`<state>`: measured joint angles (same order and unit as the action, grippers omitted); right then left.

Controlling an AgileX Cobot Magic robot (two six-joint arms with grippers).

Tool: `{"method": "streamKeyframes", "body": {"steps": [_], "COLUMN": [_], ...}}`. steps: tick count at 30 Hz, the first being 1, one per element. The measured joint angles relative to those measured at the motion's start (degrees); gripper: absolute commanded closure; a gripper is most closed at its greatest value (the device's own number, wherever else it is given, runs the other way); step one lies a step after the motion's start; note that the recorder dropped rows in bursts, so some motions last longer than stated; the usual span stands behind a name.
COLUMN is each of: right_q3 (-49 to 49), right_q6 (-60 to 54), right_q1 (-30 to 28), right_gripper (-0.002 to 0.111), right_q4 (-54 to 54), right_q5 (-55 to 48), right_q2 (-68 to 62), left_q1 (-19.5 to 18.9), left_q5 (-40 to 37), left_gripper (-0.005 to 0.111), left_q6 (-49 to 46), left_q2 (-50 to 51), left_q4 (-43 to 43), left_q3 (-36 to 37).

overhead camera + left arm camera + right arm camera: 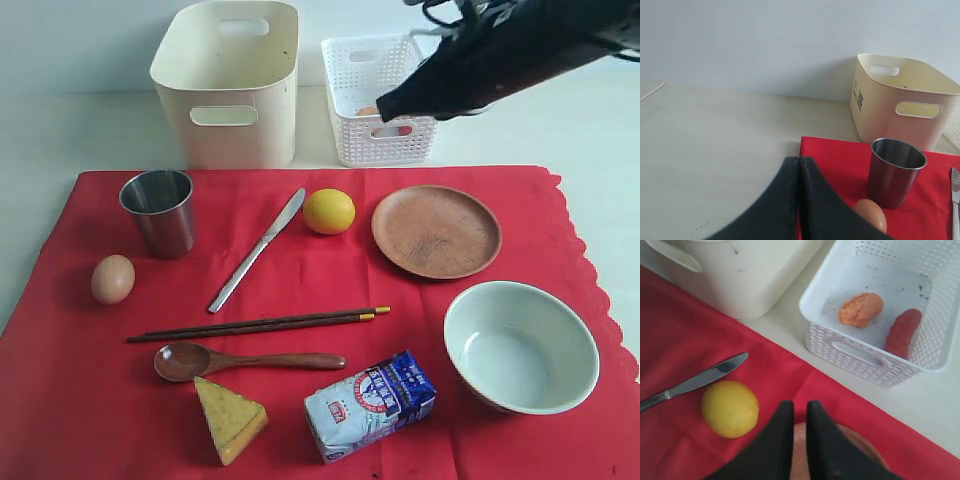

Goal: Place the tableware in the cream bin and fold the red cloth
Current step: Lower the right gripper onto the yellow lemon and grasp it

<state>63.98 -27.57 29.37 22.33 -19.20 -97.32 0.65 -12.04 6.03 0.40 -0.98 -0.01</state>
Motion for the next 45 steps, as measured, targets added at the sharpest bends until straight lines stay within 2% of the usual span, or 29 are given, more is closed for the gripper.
{"method": "streamKeyframes", "body": {"steps": [5,8,11,16,32,35,38,45], "right_q3": [-4.13,-4.37,-4.37,-4.37,1.06,1.42,1.42,1.42], "right_q6": [-0.37,-0.48,-2.03,-3.78,-3.94,-3.94,-4.06,-4.06], "right_q1": [4.85,6.65,8.34,10.78,10.92,10.92,10.92,10.92], "right_gripper": [0.038,0.024,0.017,0.013,0.014,0.017,0.029,0.069], "right_q4": [-3.08,-3.76,-3.86,-4.07,-4.07,-4.07,-4.07,-4.07], "right_q5": [7.95,9.25,10.44,15.43,18.44,18.54,18.54,18.57], "right_q2": [0.00,-1.06,-3.64,-9.95,-22.44,-23.36,-23.74,-23.72], "left_q1": [0.00,0.00,0.00,0.00,0.00,0.00,0.00,0.00], "left_q5": [0.00,0.00,0.00,0.00,0.00,0.00,0.00,0.00], "left_gripper": [0.104,0.104,0.104,0.104,0.104,0.104,0.104,0.104], "left_q6": [0.00,0.00,0.00,0.00,0.00,0.00,0.00,0.00], "left_q2": [0.00,0.00,0.00,0.00,0.00,0.00,0.00,0.00], "left_q4": [0.00,0.00,0.00,0.00,0.00,0.00,0.00,0.00], "left_q3": [0.00,0.00,0.00,0.00,0.00,0.00,0.00,0.00]}}
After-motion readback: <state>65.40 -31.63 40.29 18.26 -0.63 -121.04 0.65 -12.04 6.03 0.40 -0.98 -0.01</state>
